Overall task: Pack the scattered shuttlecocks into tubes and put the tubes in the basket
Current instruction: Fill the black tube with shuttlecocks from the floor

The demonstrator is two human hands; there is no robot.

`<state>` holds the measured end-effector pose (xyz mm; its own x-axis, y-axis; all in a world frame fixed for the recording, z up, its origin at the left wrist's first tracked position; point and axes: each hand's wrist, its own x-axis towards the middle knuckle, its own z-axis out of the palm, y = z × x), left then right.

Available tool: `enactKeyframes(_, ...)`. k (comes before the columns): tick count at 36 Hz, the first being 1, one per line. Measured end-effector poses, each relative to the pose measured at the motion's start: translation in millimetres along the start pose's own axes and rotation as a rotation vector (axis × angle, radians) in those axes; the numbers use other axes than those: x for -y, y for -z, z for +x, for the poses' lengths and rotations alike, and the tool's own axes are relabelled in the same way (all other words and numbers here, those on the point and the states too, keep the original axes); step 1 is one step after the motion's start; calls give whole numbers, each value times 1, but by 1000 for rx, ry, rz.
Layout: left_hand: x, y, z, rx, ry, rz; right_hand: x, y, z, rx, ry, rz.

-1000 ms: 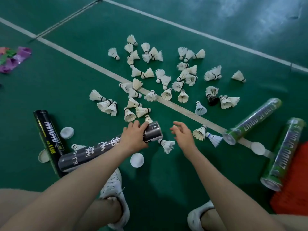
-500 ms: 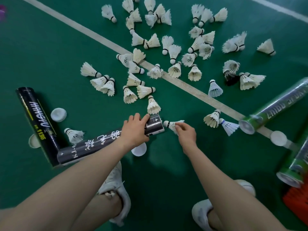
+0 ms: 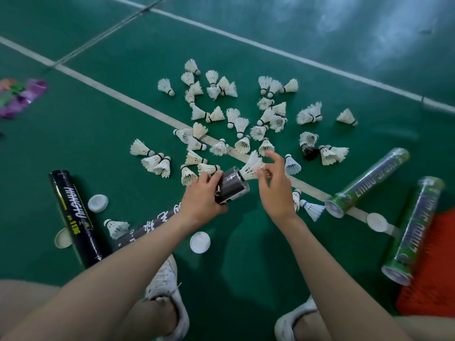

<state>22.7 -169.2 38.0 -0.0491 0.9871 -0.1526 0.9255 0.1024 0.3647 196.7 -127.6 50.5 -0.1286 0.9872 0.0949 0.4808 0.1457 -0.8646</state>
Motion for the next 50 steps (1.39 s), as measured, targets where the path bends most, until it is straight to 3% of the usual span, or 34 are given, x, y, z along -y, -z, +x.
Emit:
enactKeyframes(3,-10,16,-6,-64,-9,-58,20,10,-3,51,89,-71)
enactKeyframes(10,-23,41,-20,-200,-40,-150,58,19,-21,39,183,23)
enactKeyframes(16,-22,37,-23,-204,-52,-157,70,14,-28,262,108,20)
enactKeyframes(22,0,21,-11,-128,-21,-53,50,-1,-15,353,-177,301)
enactKeyframes(27,22,7,14,-46,60,14,14,-33,9,216,-285,299)
enactKeyframes(32,49,-17,40,116,152,125,-37,-71,36,227,-376,194)
enactKeyframes(40,93,-47,71,253,295,177,-105,-132,71,511,-450,-164)
enactKeyframes(45,104,-63,80,289,306,162,-121,-157,75,618,-374,-261)
enactKeyframes(50,108,-72,79,333,304,185,-129,-170,76,458,-381,-216)
